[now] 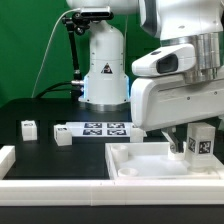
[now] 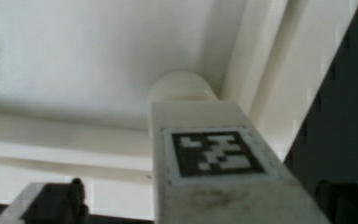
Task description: Assemble one leg
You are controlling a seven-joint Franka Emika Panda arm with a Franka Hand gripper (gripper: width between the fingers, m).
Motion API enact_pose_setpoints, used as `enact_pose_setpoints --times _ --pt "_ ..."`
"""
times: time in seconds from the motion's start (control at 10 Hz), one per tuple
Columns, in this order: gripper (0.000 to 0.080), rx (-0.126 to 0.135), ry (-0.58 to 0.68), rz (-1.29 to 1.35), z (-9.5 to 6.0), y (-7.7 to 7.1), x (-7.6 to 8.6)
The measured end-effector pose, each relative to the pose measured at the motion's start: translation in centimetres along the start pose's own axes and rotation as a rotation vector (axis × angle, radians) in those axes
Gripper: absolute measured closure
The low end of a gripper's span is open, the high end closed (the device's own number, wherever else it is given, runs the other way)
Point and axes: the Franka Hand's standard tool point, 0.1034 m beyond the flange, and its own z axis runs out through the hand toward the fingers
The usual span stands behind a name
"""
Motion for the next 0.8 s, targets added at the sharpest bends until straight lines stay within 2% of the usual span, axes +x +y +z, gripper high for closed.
enact_pose_setpoints --times 0.1,0.2,0.3,0.4,0.5,0.8 --pt "0.028 0.0 0.0 0.0 0.0 0.0 0.0" --pt "0.0419 0.002 0.0 0.028 0.01 -0.04 0.0" --pt "0.0514 0.001 0.0 0.054 0.01 -0.04 0.0" --pt "0.0514 0.001 0.0 0.052 0.02 -0.03 0.0" --pt "0.0514 0.01 0.008 0.178 0.1 -0.28 0.03" --pt "0.0514 0.002 0.045 0.688 0.13 -0.07 -0.05"
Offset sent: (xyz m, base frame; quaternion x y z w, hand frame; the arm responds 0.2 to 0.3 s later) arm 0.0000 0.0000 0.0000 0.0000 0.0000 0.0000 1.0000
